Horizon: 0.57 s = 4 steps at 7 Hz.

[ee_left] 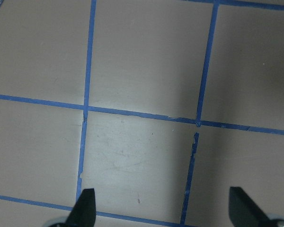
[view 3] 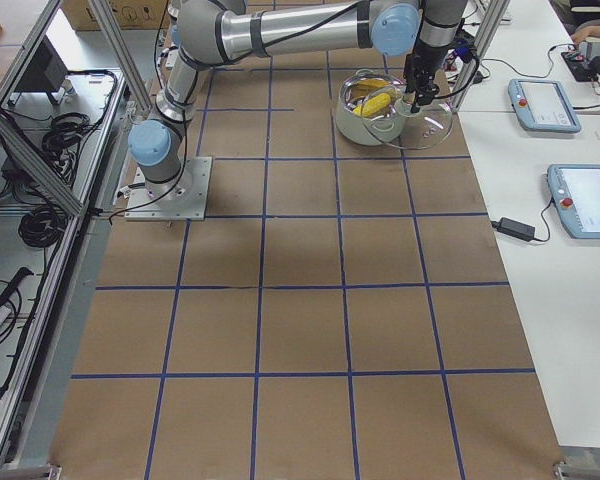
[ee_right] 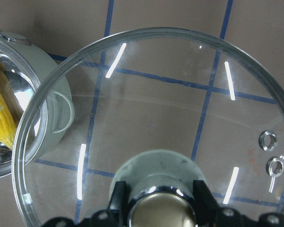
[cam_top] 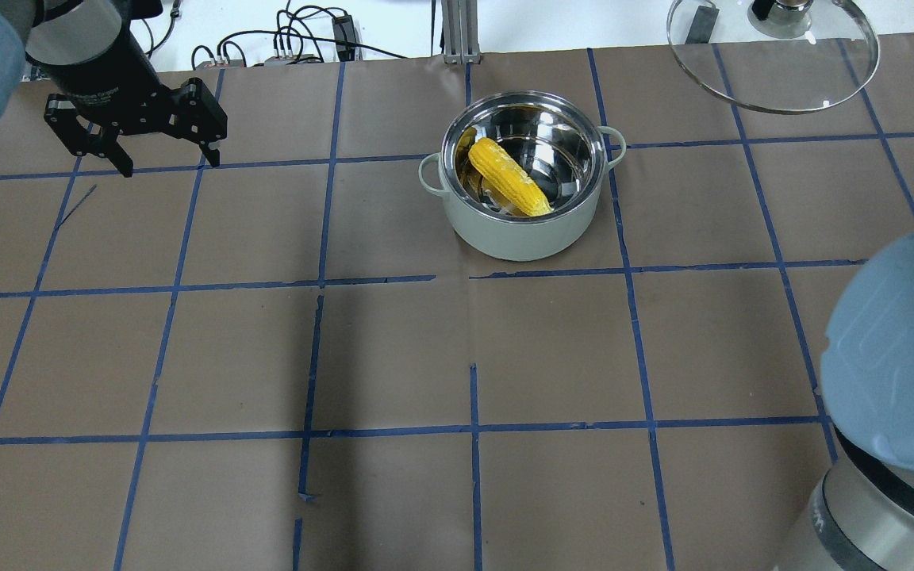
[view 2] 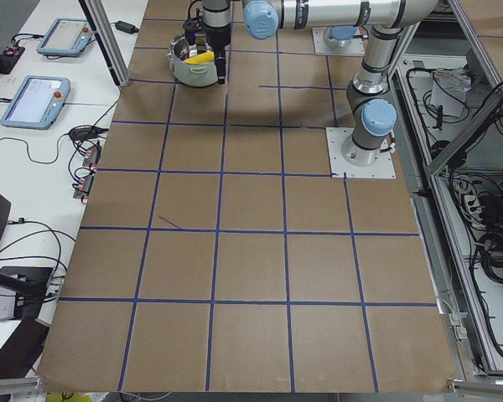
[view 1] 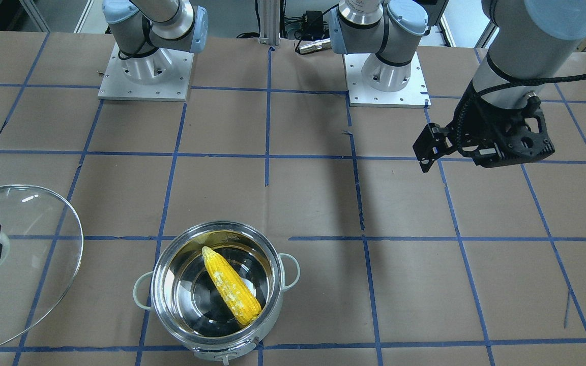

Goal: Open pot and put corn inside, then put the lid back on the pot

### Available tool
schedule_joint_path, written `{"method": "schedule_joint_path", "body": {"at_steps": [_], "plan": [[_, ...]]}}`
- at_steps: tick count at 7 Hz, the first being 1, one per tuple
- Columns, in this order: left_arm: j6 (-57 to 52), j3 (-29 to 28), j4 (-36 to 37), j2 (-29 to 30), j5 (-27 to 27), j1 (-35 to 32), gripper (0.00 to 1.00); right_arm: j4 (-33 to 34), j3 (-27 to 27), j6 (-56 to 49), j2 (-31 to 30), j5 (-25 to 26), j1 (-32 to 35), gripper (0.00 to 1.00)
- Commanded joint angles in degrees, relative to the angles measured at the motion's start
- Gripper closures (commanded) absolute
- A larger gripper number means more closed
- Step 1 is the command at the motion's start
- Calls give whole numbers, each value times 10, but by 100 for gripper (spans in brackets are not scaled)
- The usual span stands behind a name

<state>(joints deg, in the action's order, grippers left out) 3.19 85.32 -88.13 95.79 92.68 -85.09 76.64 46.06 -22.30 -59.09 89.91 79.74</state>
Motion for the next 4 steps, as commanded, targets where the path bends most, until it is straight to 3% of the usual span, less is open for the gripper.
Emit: {"method": "schedule_joint_path", "body": {"at_steps": [1, 4], "plan": [[20, -1, 0, 1, -25, -17, 0, 1, -3, 0, 4, 1, 0, 89], [19, -1, 1, 3, -25, -16, 0, -3, -3, 0, 1, 1, 0, 89]]}}
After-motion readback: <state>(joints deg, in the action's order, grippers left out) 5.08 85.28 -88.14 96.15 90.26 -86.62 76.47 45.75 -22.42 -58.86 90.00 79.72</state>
